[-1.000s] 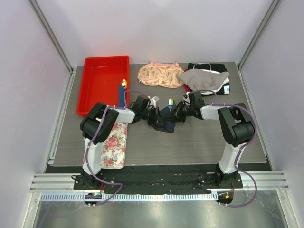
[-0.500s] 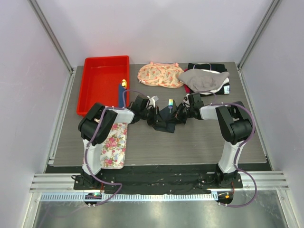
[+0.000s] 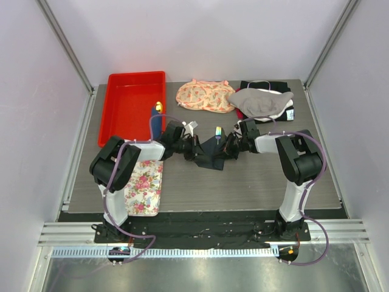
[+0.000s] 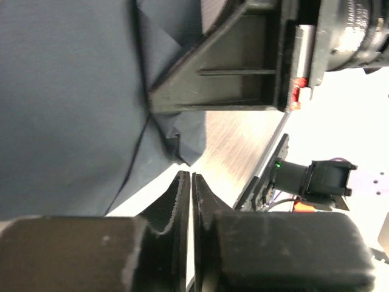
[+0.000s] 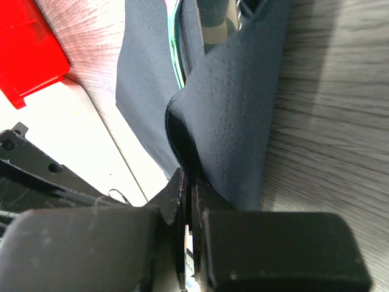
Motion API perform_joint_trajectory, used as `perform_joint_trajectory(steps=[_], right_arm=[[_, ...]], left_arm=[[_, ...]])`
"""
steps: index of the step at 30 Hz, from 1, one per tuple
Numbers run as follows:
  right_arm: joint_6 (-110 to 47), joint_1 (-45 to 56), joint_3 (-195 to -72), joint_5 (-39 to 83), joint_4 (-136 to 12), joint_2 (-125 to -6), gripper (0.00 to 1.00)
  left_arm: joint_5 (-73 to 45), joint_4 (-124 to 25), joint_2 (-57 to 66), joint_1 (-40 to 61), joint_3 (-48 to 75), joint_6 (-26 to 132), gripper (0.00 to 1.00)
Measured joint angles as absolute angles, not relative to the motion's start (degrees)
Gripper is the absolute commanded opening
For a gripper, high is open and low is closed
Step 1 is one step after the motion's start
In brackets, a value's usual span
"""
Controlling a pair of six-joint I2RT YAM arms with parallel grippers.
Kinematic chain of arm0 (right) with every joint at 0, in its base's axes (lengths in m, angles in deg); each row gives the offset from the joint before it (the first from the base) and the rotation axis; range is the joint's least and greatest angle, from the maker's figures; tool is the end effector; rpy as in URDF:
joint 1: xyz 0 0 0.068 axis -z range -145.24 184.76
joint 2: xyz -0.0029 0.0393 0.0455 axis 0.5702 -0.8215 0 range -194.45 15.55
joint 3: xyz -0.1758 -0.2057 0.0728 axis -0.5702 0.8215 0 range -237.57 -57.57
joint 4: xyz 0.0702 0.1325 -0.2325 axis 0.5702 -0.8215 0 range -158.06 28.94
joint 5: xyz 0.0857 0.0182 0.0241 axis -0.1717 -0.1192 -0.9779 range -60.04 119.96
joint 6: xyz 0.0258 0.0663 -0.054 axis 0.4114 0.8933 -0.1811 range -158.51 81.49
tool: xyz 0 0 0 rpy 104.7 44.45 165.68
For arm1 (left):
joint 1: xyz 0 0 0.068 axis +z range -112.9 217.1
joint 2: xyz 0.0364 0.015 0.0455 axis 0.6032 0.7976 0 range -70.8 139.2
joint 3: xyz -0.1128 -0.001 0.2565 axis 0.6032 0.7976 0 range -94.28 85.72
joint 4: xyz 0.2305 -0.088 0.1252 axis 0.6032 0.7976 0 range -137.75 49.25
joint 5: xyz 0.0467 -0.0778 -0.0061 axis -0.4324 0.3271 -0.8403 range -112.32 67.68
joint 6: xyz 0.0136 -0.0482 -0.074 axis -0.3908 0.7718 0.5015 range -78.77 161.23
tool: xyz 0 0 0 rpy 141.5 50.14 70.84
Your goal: Place the utensils on the paper napkin and roll it up
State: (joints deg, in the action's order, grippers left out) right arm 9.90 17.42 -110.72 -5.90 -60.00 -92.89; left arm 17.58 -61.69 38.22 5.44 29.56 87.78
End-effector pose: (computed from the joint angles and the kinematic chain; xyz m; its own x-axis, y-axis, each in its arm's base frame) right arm 0.3534 0.1593 0.0783 -0.9392 0.3417 -0.0326 0.2019 0.6268 0.7525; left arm 0.3299 -0.2634 0.1134 -0.9685 -0.0570 -0.2424 0.1809 0.5083 -0.8420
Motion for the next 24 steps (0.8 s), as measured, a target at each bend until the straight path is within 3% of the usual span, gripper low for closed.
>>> perform_joint_trajectory(steps=[24], right_arm=[[10.0, 14.6, -113.3, -4.2, -61.6, -92.9, 0.01]], left_arm=[[14.1, -53.0, 42.4, 5.8, 26.7, 84.5, 0.00]])
